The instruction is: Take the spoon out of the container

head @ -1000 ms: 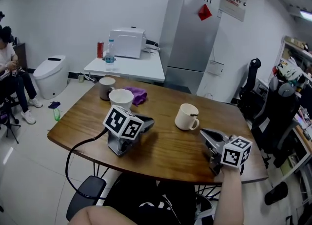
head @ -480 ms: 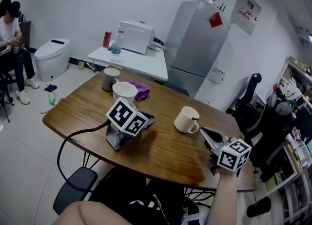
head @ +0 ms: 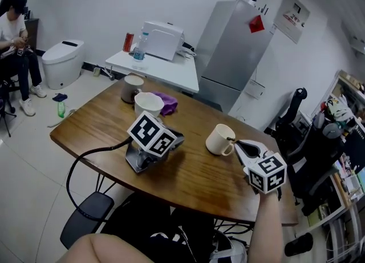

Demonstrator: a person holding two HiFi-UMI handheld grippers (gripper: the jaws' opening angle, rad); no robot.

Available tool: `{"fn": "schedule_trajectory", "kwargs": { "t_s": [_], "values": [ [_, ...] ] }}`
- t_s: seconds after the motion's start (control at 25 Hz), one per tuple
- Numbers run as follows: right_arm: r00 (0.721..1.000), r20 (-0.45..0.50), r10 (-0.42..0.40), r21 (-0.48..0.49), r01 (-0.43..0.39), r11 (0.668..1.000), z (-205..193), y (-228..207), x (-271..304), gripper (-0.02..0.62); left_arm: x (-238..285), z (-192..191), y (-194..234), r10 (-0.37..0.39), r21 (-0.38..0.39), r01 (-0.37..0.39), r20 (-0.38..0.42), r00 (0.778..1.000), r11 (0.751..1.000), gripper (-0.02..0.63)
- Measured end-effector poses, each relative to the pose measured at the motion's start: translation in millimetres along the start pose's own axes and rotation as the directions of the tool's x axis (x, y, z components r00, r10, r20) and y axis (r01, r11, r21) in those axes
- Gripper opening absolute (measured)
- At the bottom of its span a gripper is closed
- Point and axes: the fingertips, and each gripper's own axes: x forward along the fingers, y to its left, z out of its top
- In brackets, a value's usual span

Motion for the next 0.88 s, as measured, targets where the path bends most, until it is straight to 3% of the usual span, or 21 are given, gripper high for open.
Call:
{"fn": "schedule_trajectory", "kwargs": {
  "t_s": [0.24, 0.52, 0.88],
  "values": [
    [0.996, -0.082, -0.045, -0.161, 0.032, 0.986, -2, 0, 9, 0.054, 1, 0, -1, 0.000, 0.001, 0.000, 0.000, 1.000, 1.000, 0.021],
    [0.978, -0.175, -0.118, -0.367, 0.046, 0.929, -7, -1, 20, 0.072, 0, -1, 0, 0.001, -0.001, -0.001, -0.001, 1.000, 1.000, 0.021],
    [0.967, -0.196, -0.165, -0.444, 0.062, 0.894, -12, -3, 23, 0.051, 0, -1, -1, 0.001, -0.001, -0.001, -0.001, 1.000, 1.000, 0.021]
  ]
}}
